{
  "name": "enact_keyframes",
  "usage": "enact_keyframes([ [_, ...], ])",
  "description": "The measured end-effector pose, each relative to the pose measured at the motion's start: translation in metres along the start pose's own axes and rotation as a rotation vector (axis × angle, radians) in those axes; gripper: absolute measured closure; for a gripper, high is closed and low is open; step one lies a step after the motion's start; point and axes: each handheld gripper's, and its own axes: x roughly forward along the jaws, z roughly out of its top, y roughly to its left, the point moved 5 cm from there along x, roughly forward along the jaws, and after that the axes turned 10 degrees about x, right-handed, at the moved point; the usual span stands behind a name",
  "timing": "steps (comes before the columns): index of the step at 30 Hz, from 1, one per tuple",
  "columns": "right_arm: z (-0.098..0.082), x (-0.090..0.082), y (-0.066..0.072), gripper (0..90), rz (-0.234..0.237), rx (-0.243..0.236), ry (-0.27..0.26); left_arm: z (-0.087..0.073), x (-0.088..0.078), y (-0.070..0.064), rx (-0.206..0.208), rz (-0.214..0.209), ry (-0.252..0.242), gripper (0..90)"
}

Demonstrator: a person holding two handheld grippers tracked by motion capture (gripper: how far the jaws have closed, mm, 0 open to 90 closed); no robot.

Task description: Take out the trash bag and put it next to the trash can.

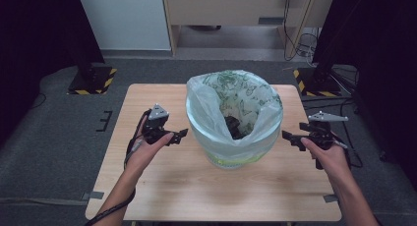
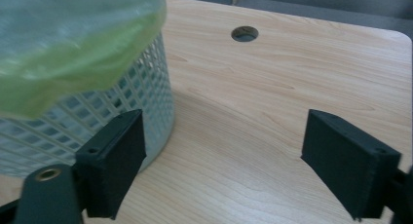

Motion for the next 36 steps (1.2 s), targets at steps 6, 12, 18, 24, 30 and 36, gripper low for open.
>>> enact_keyframes([
  [6, 0.006, -0.009, 0.003, 25.8, 0.053, 0.009, 0.002, 0.007, -0.012, -0.001, 0.058, -0.066, -0.031, 5.5],
  [12, 0.01, -0.019, 0.005, 31.5, 0.085, 0.004, 0.002, 0.017, -0.024, -0.004, 0.11, -0.117, -0.054, 5.5],
  [18, 0.02, -0.035, 0.012, 35.6, 0.107, 0.025, -0.019, 0.027, -0.043, -0.001, 0.105, -0.113, -0.081, 5.5],
  [24, 0.037, -0.052, 0.024, 38.1, 0.149, 0.059, -0.034, 0.04, -0.057, 0.001, 0.104, -0.107, -0.104, 5.3],
  [30, 0.056, -0.063, 0.041, 35.4, 0.171, 0.055, -0.041, 0.059, -0.066, 0.002, 0.113, -0.099, -0.121, 4.7],
  [36, 0.072, -0.067, 0.053, 32.9, 0.179, 0.057, -0.045, 0.07, -0.069, 0.005, 0.086, -0.104, -0.157, 4.6],
])
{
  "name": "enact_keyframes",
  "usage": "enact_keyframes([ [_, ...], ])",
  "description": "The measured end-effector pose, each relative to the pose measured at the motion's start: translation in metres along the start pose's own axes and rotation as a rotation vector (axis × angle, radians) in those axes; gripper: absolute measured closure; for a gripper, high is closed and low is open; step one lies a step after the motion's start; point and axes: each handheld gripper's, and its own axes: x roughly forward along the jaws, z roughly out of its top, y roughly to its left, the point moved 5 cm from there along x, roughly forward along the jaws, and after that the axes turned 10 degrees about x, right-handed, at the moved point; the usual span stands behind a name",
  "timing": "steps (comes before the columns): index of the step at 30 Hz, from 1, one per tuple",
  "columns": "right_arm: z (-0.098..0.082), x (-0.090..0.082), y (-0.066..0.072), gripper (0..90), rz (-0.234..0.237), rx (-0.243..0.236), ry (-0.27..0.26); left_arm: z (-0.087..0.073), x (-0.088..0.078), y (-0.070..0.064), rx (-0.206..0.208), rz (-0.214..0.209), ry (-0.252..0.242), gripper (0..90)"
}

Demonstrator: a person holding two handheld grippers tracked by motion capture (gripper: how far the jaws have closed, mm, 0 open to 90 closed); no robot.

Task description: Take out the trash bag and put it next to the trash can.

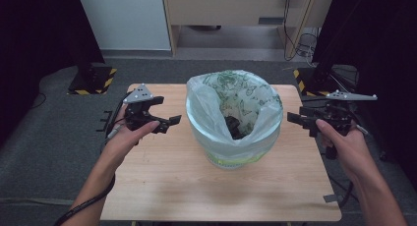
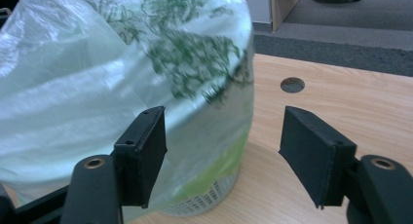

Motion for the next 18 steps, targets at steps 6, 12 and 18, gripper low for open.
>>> enact_keyframes([
  [6, 0.013, 0.005, 0.017, 26.7, 0.014, -0.007, 0.014, 0.014, 0.003, 0.002, 0.008, -0.004, -0.023, 4.3],
  [12, 0.025, 0.011, 0.03, 22.6, 0.016, 0.006, 0.006, 0.026, 0.014, 0.001, 0.025, -0.007, -0.027, 3.6],
  [18, 0.03, 0.023, 0.043, 18.2, 0.011, -0.006, 0.02, 0.033, 0.024, 0.004, 0.006, 0.0, -0.043, 3.3],
])
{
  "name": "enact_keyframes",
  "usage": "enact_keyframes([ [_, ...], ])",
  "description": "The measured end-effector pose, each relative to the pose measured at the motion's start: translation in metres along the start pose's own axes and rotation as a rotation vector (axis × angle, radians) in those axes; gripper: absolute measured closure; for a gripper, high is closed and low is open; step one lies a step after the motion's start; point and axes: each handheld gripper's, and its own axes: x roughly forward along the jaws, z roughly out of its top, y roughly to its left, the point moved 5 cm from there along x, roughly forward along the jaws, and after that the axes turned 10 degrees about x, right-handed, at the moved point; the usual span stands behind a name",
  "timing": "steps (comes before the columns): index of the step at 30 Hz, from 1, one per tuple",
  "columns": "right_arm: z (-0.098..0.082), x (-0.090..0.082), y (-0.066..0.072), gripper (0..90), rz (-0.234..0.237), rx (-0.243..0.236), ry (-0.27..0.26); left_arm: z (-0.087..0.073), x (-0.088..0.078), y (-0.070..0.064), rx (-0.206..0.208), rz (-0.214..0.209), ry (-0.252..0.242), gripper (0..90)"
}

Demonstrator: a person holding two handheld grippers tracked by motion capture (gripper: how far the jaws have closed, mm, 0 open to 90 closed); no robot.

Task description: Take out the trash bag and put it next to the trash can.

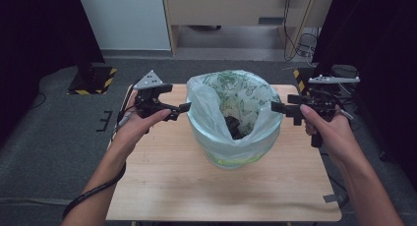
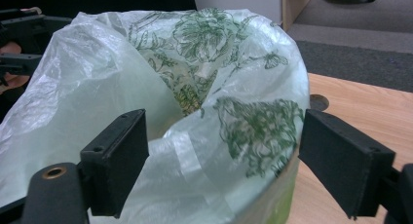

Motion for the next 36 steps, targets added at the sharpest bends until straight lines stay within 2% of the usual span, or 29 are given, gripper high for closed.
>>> enact_keyframes([
  [3, 0.001, 0.006, 0.002, 16.9, -0.017, -0.002, -0.006, 0.005, 0.004, 0.0, -0.01, -0.005, -0.006, 3.3],
  [7, 0.0, 0.011, 0.005, 16.1, -0.024, -0.008, -0.005, 0.011, 0.013, -0.003, 0.016, -0.018, 0.002, 3.2],
  [11, -0.002, 0.015, 0.008, 16.1, -0.04, -0.02, 0.009, 0.014, 0.022, -0.005, 0.024, -0.004, 0.014, 3.0],
  [15, -0.003, 0.018, 0.008, 20.9, -0.062, -0.023, 0.015, 0.013, 0.031, -0.006, 0.043, -0.006, 0.032, 4.2],
  [18, -0.004, 0.018, 0.009, 27.0, -0.075, -0.03, 0.019, 0.012, 0.033, -0.007, 0.068, 0.0, 0.033, 13.5],
  [20, -0.005, 0.019, 0.008, 31.5, -0.082, -0.039, 0.02, 0.012, 0.033, -0.008, 0.089, 0.002, 0.036, 23.8],
  [26, -0.006, 0.02, 0.005, 51.7, -0.108, -0.035, 0.015, 0.011, 0.036, -0.01, 0.134, 0.045, 0.054, 49.0],
  [29, -0.005, 0.021, 0.004, 63.1, -0.112, -0.031, 0.012, 0.012, 0.038, -0.012, 0.144, 0.063, 0.052, 62.7],
  [32, -0.004, 0.023, 0.004, 73.7, -0.1, -0.022, 0.014, 0.014, 0.04, -0.013, 0.147, 0.079, 0.053, 71.9],
  [36, 0.001, 0.024, 0.002, 86.0, -0.082, -0.002, -0.005, 0.017, 0.042, -0.014, 0.14, 0.078, 0.037, 81.8],
])
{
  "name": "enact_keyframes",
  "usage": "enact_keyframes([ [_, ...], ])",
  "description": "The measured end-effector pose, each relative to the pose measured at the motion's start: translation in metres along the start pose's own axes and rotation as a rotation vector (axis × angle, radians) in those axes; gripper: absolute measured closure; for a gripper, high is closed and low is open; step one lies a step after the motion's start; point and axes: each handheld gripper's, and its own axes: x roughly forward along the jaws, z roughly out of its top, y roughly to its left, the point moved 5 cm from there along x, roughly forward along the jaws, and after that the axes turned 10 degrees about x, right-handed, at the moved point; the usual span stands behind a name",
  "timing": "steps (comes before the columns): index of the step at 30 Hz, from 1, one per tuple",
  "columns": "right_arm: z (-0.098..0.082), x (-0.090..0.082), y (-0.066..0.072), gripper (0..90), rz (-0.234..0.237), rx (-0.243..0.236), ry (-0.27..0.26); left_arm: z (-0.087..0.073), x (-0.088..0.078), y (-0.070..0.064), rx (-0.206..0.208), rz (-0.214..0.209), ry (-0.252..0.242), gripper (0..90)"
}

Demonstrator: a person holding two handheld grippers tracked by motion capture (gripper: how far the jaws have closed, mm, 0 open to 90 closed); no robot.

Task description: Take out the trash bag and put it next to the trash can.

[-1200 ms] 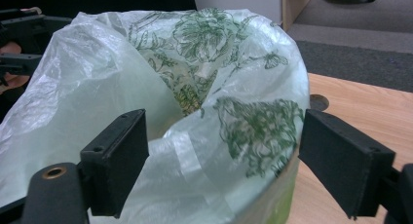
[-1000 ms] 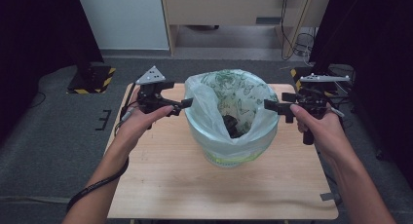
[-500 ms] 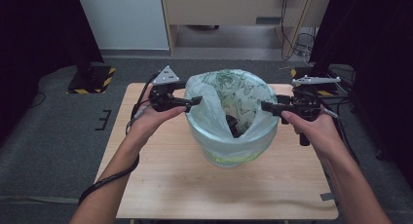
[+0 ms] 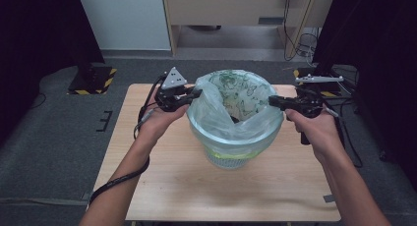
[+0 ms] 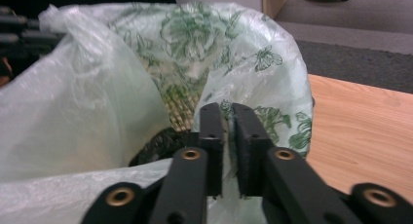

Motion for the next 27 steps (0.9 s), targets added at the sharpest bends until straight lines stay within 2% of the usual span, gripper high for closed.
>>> enact_keyframes([
  [3, 0.005, -0.001, 0.0, 90.0, 0.023, 0.038, -0.017, 0.004, 0.001, 0.0, -0.008, 0.004, -0.009, 84.4],
  [10, 0.017, -0.002, 0.007, 90.0, 0.063, 0.076, -0.041, 0.014, -0.001, -0.001, -0.031, 0.012, -0.049, 85.1],
  [19, 0.04, -0.009, 0.032, 90.0, 0.104, 0.083, -0.094, 0.031, -0.008, 0.0, -0.049, 0.012, -0.095, 85.1],
  [23, 0.044, -0.006, 0.043, 90.0, 0.12, 0.079, -0.096, 0.037, -0.009, -0.002, -0.046, 0.005, -0.105, 85.3],
  [27, 0.044, 0.003, 0.048, 90.0, 0.143, 0.089, -0.078, 0.042, -0.009, -0.006, -0.048, -0.009, -0.116, 85.5],
])
